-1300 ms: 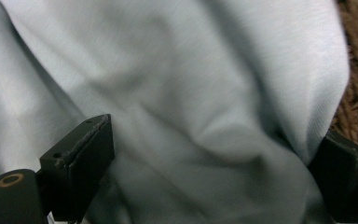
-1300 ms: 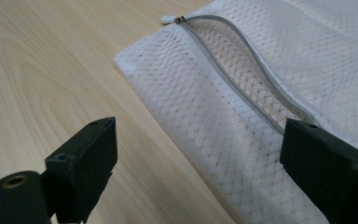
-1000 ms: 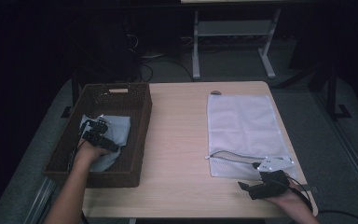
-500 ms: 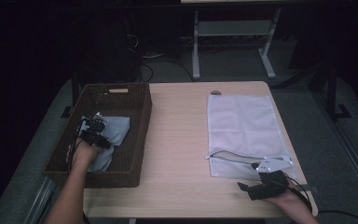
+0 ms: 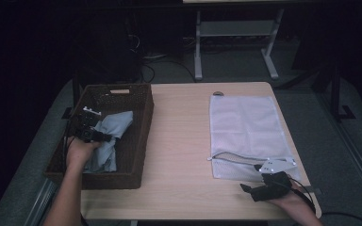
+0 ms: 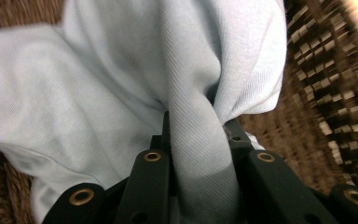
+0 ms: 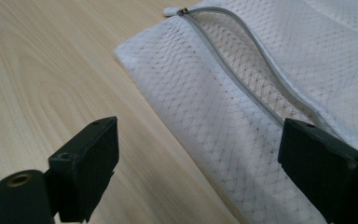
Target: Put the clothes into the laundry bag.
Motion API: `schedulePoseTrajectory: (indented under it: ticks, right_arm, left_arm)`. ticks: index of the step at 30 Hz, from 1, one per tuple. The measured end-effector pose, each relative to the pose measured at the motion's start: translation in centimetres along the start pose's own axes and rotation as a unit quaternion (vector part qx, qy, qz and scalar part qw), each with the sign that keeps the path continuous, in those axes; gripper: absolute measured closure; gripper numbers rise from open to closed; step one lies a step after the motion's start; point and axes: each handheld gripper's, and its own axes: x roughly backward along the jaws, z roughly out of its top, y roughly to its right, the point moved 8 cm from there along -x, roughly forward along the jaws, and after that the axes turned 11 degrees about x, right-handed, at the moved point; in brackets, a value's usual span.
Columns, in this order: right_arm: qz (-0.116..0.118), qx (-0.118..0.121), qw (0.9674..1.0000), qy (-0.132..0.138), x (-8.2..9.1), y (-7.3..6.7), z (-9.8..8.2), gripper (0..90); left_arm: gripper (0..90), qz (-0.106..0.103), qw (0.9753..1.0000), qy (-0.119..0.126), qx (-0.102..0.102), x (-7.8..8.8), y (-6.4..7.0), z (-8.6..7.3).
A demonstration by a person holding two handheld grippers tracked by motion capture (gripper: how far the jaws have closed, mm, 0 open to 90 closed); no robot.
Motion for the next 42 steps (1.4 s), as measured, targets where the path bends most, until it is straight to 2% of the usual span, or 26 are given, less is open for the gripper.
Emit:
schedulePoseTrajectory:
  ticks: [3,9,19,25,34,39,42]
  right_arm:
    - [0.001,0.000,1.0000,0.000,0.0,0.0,0.0,11.6]
    - [0.001,-0.005,1.0000,-0.001,-0.1,0.1,-0.1,11.6]
    - [0.001,-0.003,1.0000,0.002,0.0,0.2,-0.1,11.5]
    - [0.001,-0.005,1.0000,0.003,0.0,0.2,-0.1,11.5]
    - [0.000,-0.005,1.0000,0.004,0.0,0.2,0.0,11.5]
    - [0.000,-0.006,1.0000,0.004,0.0,0.2,0.0,11.5]
    - [0.000,-0.006,1.0000,0.003,0.0,0.2,0.0,11.5]
  left_arm:
    - [75.9,-0.016,0.9996,0.021,-0.009,0.9,0.5,0.5]
    - [75.9,-0.044,0.9977,0.043,-0.030,2.3,1.8,1.4]
    - [75.9,-0.070,0.9929,0.077,-0.057,5.2,4.5,3.4]
    - [75.9,-0.089,0.9875,0.104,-0.077,7.5,6.7,4.6]
    - [76.0,-0.110,0.9800,0.125,-0.109,9.9,10.3,6.1]
    - [76.0,-0.124,0.9739,0.139,-0.130,11.4,12.5,7.0]
    - [76.0,-0.138,0.9693,0.147,-0.141,12.2,14.1,7.5]
